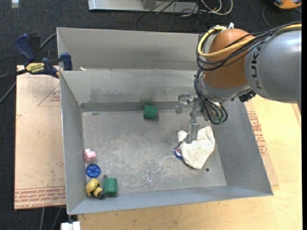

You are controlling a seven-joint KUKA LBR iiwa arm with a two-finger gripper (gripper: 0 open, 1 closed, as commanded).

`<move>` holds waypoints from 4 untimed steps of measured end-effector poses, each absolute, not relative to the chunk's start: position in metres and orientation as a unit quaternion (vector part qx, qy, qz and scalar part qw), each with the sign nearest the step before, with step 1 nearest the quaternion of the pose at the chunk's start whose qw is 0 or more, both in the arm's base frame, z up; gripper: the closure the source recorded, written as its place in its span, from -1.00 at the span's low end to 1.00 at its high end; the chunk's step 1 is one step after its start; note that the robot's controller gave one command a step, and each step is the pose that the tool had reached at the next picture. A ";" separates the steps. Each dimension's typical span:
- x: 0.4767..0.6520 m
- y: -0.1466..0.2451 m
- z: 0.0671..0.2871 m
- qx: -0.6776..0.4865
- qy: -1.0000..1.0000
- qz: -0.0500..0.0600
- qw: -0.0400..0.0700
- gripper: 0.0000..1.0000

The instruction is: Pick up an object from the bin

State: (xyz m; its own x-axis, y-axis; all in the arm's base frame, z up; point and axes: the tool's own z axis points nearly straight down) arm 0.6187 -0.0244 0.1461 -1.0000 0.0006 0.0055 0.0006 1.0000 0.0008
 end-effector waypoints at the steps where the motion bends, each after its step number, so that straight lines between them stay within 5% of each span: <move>1: 0.620 -0.024 0.151 0.000 -1.000 0.000 -0.001 -1.00; 2: 0.589 -0.060 0.072 0.051 -0.999 0.000 0.000 1.00; 4: 0.589 -0.060 0.072 0.052 -0.999 0.000 0.000 1.00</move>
Offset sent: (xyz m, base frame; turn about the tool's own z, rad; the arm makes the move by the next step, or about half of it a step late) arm -0.0322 -0.0352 -0.0761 -0.1064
